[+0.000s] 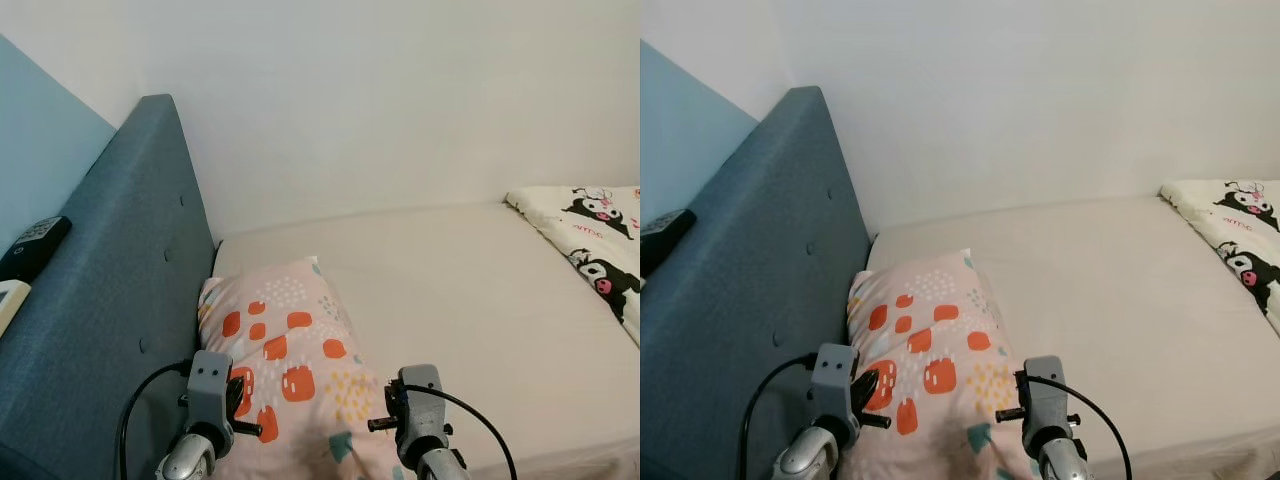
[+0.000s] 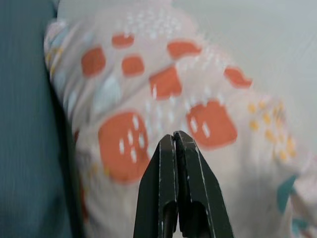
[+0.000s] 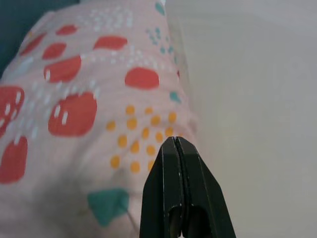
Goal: Clean up the room
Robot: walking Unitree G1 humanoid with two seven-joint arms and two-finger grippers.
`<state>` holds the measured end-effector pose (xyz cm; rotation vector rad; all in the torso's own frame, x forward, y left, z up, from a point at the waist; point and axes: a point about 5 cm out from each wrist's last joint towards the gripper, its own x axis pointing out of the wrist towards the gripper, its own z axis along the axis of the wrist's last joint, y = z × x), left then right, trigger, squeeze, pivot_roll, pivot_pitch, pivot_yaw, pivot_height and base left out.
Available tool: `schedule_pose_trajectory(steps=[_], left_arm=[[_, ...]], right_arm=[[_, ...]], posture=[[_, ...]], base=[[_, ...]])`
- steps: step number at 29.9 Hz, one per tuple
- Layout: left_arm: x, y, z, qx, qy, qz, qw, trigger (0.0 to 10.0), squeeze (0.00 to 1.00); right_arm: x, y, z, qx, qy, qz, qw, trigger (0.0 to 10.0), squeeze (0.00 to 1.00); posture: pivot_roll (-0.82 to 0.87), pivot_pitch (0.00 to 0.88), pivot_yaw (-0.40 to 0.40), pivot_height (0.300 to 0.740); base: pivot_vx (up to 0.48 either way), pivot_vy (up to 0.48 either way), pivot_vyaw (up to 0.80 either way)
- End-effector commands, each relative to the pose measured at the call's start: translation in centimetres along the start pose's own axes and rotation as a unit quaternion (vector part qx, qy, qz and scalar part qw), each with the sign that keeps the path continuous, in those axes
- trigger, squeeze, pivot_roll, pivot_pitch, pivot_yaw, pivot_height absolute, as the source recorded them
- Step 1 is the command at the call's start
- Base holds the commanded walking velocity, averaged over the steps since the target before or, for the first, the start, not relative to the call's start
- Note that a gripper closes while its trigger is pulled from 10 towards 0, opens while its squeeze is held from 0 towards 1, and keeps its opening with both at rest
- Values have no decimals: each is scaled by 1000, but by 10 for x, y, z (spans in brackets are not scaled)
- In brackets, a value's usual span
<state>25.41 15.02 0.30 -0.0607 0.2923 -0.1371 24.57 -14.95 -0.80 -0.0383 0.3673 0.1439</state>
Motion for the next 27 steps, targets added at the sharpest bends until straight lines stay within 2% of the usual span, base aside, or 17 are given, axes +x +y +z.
schedule_pose_trajectory(steps=[1, 3, 6, 25, 27], left_arm=[[-7, 5, -17, -8, 40, 10, 999, 10000, 0], [-11, 5, -26, 1, 60, 12, 998, 10000, 0], [-11, 5, -25, 22, 48, 21, 998, 10000, 0], [-6, 1, -17, 20, 18, 19, 999, 10000, 0], [-6, 0, -16, 25, 14, 17, 999, 10000, 0]], right_arm=[[-1, 0, -8, 0, 22, -4, 1000, 10000, 0], [-1, 0, -13, -4, 34, -2, 999, 10000, 0], [0, 3, -14, -6, 37, 4, 999, 10000, 0], [3, 5, -14, -6, 32, 9, 999, 10000, 0], [3, 5, -13, -6, 30, 10, 999, 10000, 0]], posture=[[7, 29, 8, 740], [7, 33, 6, 740], [7, 34, 5, 740], [7, 37, -1, 740], [5, 38, -1, 740]], base=[[0, 0, 0], [0, 0, 0], [0, 0, 0], [0, 0, 0], [0, -463, 0]])
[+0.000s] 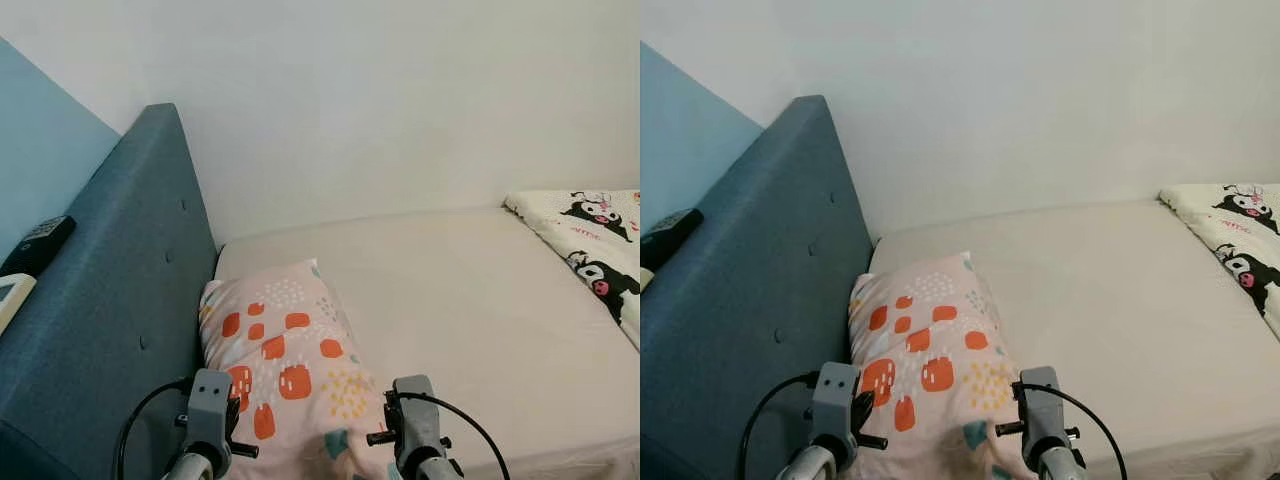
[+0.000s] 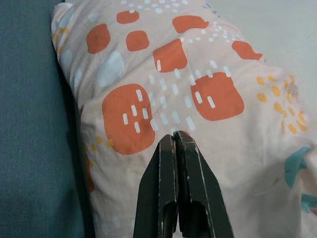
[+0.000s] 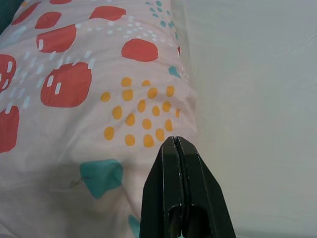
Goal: Clean up the room
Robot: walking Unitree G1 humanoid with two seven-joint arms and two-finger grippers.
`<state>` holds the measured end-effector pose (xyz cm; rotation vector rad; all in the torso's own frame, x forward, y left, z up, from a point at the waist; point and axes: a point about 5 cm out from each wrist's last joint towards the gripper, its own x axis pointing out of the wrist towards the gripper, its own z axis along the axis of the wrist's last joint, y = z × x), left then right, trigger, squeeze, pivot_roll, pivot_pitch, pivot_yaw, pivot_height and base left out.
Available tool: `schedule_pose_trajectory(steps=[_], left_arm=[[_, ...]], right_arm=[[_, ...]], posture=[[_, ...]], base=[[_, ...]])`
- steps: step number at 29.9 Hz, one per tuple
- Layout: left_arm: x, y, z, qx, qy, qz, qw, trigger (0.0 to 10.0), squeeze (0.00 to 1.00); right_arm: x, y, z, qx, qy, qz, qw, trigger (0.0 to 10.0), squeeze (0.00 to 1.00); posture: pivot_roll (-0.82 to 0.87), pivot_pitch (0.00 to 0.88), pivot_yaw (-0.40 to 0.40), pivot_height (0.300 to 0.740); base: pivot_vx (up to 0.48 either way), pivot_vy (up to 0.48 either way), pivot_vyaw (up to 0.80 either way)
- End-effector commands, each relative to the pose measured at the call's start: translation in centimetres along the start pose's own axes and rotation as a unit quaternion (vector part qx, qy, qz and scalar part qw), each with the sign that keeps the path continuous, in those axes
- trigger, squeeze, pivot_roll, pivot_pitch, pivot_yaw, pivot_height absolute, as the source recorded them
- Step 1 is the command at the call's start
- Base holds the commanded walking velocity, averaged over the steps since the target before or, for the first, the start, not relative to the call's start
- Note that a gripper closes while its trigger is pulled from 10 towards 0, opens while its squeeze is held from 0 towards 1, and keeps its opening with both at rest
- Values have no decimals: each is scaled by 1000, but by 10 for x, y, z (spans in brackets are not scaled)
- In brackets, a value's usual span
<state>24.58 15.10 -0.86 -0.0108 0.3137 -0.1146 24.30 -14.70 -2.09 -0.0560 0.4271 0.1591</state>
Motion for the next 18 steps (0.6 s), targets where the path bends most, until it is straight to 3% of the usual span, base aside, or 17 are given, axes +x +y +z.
schedule_pose_trajectory(steps=[1, 6, 9, 18], left_arm=[[-1, -1, -2, 2, 2, 2, 1000, 10000, 0], [-1, -3, -3, -4, 2, 0, 1000, 10000, 0], [-1, 0, -4, -24, 3, 19, 1000, 10000, 0], [-2, 3, -5, -24, 5, 28, 999, 10000, 0]], right_arm=[[1, 2, 0, 2, 0, 4, 1000, 10000, 0], [1, 2, 1, 1, -3, 5, 1000, 10000, 0], [1, 3, 0, -3, -3, 8, 1000, 10000, 0], [0, 3, -2, -7, 2, 13, 1000, 10000, 0]], posture=[[5, 38, -1, 740], [2, 43, -2, 740], [1, 50, -9, 740], [3, 56, -14, 740]], base=[[0, -480, 0], [0, -480, 0], [0, 0, 0], [0, 0, 0]])
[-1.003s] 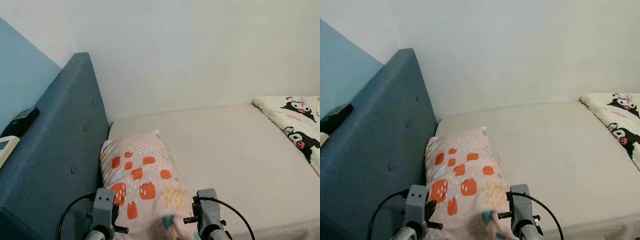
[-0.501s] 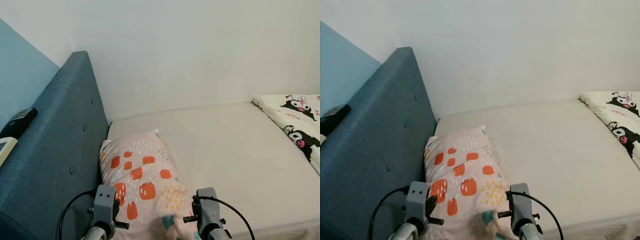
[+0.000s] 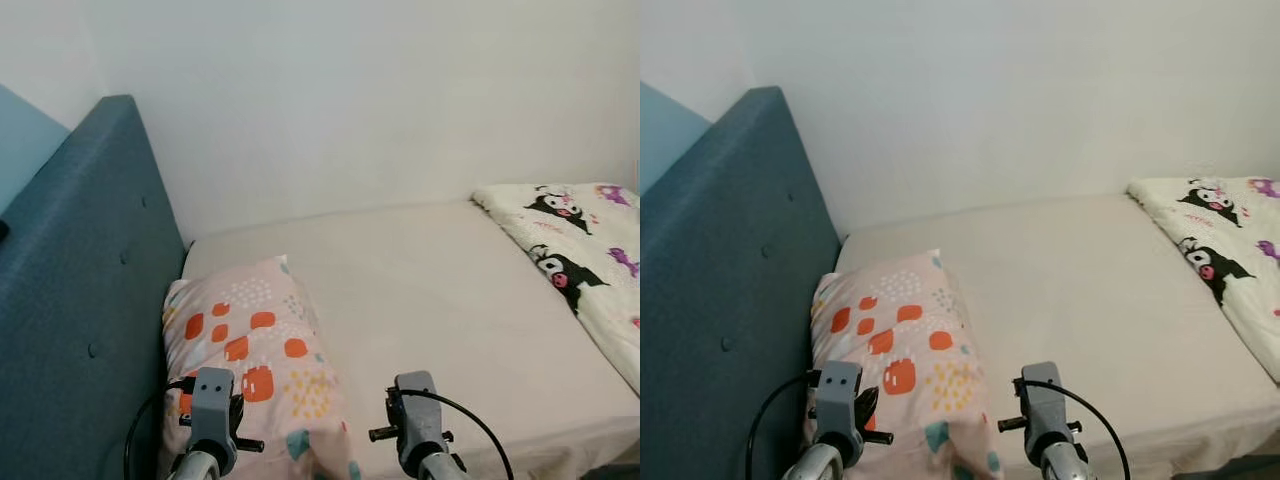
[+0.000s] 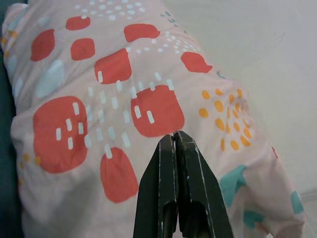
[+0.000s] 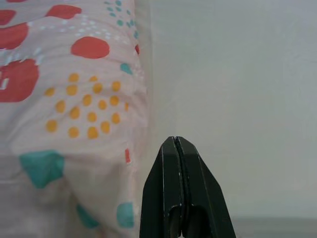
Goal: Clean up the room
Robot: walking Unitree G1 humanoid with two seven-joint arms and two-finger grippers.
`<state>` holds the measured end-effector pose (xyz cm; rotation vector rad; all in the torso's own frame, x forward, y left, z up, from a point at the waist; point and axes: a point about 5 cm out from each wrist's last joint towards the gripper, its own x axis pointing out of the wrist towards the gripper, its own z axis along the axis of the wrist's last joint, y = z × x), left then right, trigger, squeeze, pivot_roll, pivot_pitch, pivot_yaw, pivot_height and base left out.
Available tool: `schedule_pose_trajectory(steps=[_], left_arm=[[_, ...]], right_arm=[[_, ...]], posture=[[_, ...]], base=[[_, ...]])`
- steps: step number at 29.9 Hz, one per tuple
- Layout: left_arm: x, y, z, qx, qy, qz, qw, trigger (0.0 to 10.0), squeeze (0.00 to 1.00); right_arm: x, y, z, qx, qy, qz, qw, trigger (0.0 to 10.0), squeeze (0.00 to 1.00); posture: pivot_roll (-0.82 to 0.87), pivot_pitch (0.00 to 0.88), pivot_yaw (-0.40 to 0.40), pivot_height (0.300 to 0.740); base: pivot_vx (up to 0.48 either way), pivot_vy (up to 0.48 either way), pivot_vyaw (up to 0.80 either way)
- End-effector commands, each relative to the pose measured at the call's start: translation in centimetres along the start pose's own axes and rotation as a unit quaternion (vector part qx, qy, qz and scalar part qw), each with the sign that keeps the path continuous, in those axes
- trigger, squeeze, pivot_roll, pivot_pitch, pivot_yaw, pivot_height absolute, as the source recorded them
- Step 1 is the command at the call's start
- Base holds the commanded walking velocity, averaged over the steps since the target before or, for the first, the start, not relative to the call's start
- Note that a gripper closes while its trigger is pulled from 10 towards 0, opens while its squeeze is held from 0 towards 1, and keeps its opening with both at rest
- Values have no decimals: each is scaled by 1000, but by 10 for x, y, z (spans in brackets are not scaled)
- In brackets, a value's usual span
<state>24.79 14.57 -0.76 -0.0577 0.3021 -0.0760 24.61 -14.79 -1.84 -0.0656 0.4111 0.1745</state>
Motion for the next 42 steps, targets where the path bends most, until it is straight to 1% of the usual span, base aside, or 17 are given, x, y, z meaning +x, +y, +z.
schedule_pose_trajectory(steps=[1, 15, 19, 31, 33, 35, 37, 38, 42], left_arm=[[-5, 8, -7, 2, 12, 13, 1000, 10000, 0], [-2, 7, -4, 3, 7, 11, 1000, 10000, 0], [-1, 9, -4, 5, 11, 12, 1000, 10000, 0], [-1, 8, -5, 5, 11, 8, 1000, 10000, 0], [-2, 7, -4, 17, 8, 1, 1000, 10000, 0], [-2, 6, -4, 19, 8, -1, 1000, 10000, 0], [-2, 6, -5, 13, 8, 3, 1000, 10000, 0], [-1, 8, -5, 5, 10, 10, 1000, 10000, 0], [-1, 10, -6, -4, 12, 19, 1000, 10000, 0]], right_arm=[[-2, 4, -5, 0, 9, 7, 1000, 10000, 0], [0, 5, -3, -3, 8, 9, 1000, 10000, 0], [1, 6, -2, -2, 7, 9, 1000, 10000, 0], [2, 5, -1, -4, 7, 11, 1000, 10000, 0], [2, 5, -1, -5, 7, 11, 1000, 10000, 0], [2, 5, -1, -5, 7, 12, 1000, 10000, 0], [2, 5, -1, -5, 7, 12, 1000, 10000, 0], [3, 5, -1, -5, 7, 12, 1000, 10000, 0], [3, 5, -1, -5, 7, 12, 1000, 10000, 0]], posture=[[3, 56, -14, 740], [5, 51, -14, 740], [6, 46, -14, 740], [6, 38, -17, 740], [5, 32, -18, 740], [5, 32, -18, 740], [4, 30, -18, 740], [4, 31, -18, 740], [4, 31, -18, 740]], base=[[0, 0, 0], [0, 0, 0], [0, 0, 0], [0, 0, 0], [0, -480, 0], [0, -480, 0], [0, -382, 0], [0, 0, 0], [0, 0, 0]])
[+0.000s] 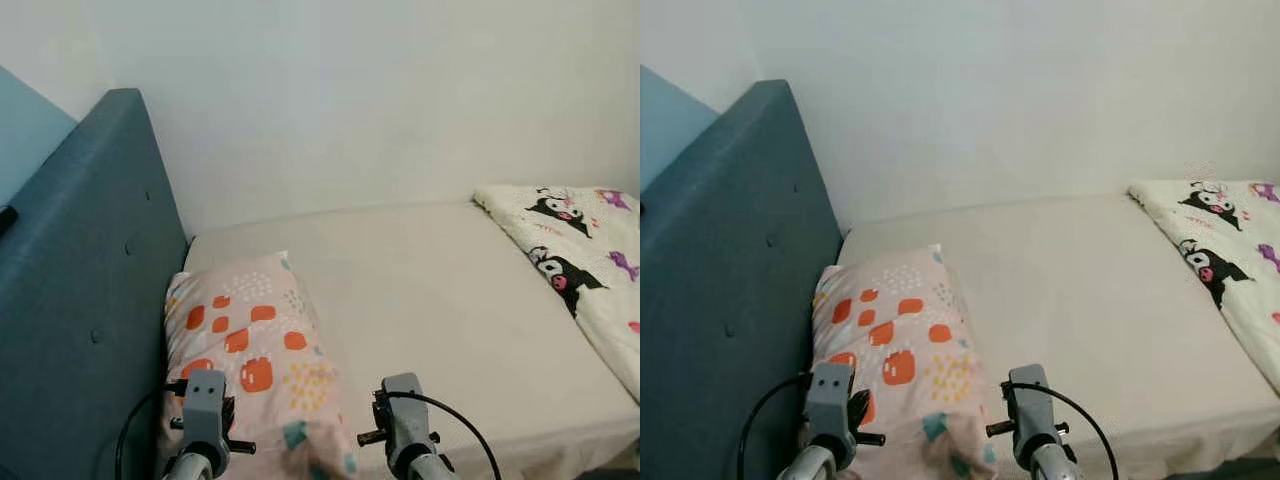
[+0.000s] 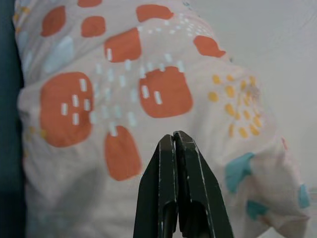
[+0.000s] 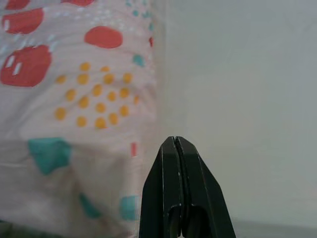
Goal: Clean up the room
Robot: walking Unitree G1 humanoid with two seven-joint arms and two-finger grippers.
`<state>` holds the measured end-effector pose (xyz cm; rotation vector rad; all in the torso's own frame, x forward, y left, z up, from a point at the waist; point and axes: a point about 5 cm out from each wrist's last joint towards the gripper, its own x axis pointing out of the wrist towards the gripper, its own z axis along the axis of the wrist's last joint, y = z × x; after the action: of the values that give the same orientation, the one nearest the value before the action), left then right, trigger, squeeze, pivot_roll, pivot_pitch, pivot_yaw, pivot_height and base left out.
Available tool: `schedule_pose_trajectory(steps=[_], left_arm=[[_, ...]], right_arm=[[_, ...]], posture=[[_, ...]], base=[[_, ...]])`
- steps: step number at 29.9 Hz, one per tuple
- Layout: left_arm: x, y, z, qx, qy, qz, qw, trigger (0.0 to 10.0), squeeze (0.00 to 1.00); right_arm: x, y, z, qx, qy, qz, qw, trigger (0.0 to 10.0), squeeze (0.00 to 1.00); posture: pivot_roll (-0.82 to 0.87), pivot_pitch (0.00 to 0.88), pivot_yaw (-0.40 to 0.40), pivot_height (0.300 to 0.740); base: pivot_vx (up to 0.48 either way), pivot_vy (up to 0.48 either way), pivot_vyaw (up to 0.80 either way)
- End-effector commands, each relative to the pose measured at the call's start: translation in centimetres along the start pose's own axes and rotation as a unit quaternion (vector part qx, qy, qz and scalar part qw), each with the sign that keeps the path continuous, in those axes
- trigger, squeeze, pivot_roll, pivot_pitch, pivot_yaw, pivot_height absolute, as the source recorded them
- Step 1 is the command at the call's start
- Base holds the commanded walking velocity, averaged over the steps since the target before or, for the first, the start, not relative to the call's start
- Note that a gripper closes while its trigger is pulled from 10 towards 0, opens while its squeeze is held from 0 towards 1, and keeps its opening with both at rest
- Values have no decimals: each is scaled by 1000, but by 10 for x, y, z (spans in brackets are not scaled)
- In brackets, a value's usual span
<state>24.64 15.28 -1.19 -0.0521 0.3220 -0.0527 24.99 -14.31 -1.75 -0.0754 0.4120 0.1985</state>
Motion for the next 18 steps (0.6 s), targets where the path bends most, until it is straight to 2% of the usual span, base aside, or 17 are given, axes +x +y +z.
schedule_pose_trajectory(steps=[1, 18], left_arm=[[0, 3, -1, -5, 3, 8, 1000, 10000, 0], [1, 5, -1, -4, 6, 19, 1000, 10000, 0]], right_arm=[[-1, 1, -4, 2, 7, 2, 1000, 10000, 0], [-1, 2, -4, 11, 5, 7, 1000, 10000, 0]], posture=[[6, 31, -18, 740], [5, 35, -16, 740]], base=[[0, 0, 0], [0, 0, 0]])
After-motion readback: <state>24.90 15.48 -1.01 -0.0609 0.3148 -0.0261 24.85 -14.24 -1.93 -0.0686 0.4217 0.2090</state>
